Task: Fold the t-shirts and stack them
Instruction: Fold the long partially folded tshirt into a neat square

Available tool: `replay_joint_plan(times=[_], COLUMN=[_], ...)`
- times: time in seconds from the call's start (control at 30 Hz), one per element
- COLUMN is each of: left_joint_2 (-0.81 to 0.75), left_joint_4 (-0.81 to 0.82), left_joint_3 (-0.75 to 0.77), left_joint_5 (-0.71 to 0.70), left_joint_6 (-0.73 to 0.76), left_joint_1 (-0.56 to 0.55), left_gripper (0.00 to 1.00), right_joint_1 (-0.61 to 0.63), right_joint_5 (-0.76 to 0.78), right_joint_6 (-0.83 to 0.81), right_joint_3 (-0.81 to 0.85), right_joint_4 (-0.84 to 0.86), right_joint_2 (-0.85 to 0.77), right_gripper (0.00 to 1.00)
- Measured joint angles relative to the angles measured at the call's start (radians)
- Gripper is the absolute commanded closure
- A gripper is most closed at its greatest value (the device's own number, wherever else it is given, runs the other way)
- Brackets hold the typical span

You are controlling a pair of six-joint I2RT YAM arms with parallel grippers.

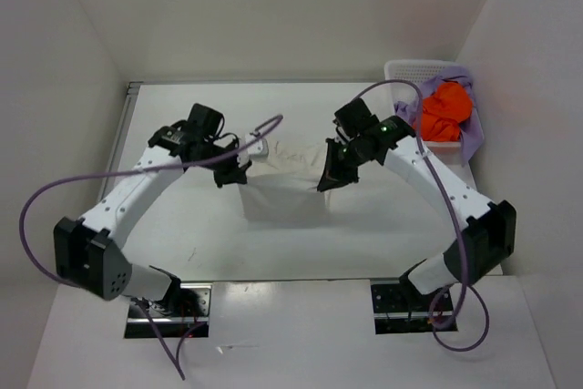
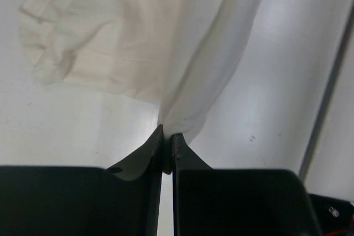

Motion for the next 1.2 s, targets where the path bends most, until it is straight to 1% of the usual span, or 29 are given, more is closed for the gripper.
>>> replay_joint_plan(times=[0.1,0.3,0.5,0.6,0.73,0.87,1.03,1.07,1.1,1.13,1.17,1.2], left_joint_2=[0.122,0.209,0.295,0.344,0.405,0.481,0.553,0.567,0.577,0.586,0.597,0.605], left_joint_4=[0.081,0.188,0.323,0.373,0.427,0.484,0.57,0.586,0.603,0.621,0.639,0.654], left_joint_3=[0.061,0.126,0.188,0.214,0.232,0.262,0.264,0.264,0.264,0.264,0.264,0.264], left_joint_5=[0.029,0.013,-0.03,-0.052,-0.093,-0.124,-0.159,-0.166,-0.174,-0.182,-0.198,-0.211], left_joint_6=[-0.037,-0.088,-0.147,-0.156,-0.169,-0.171,-0.173,-0.173,-0.173,-0.172,-0.172,-0.167], left_joint_1=[0.079,0.081,0.079,0.078,0.079,0.08,0.08,0.08,0.08,0.08,0.08,0.081], left_gripper=[0.99,0.99,0.99,0.96,0.96,0.93,0.9,0.88,0.76,0.66,0.52,0.44], right_joint_1=[-0.085,-0.169,-0.246,-0.269,-0.281,-0.306,-0.333,-0.335,-0.336,-0.337,-0.338,-0.34], right_joint_5=[0.002,0.003,-0.023,-0.036,-0.039,-0.04,-0.045,-0.043,-0.038,-0.032,-0.015,-0.006], right_joint_6=[-0.048,-0.109,-0.115,-0.116,-0.116,-0.114,-0.106,-0.106,-0.104,-0.1,-0.103,-0.098], right_joint_3=[0.063,0.138,0.142,0.188,0.254,0.301,0.369,0.385,0.406,0.43,0.454,0.468], right_joint_4=[0.014,0.054,0.119,0.136,0.168,0.199,0.229,0.232,0.232,0.232,0.238,0.244], right_joint_2=[0.101,0.235,0.281,0.334,0.434,0.534,0.642,0.661,0.686,0.708,0.731,0.748], right_gripper=[1.0,1.0,1.0,1.0,1.0,1.0,1.0,0.96,0.75,0.65,0.55,0.43])
